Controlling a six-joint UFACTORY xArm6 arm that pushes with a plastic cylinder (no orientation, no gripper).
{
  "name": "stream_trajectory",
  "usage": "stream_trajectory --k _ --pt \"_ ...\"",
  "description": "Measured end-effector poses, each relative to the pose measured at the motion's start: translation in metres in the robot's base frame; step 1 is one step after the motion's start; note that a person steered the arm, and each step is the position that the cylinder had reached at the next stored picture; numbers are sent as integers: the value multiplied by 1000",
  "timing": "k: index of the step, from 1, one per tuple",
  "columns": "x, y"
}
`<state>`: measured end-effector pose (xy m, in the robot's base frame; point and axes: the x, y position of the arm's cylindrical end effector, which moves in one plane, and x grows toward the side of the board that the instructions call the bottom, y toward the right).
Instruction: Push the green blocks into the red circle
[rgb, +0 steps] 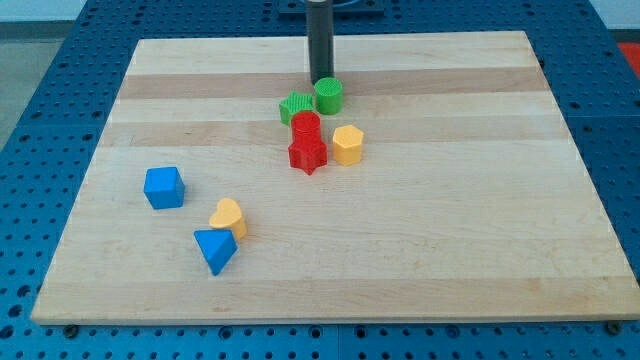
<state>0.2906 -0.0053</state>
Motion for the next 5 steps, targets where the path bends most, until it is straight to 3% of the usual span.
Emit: stream_trajectory --k 3,5 --pt "54 16" --pt "59 82"
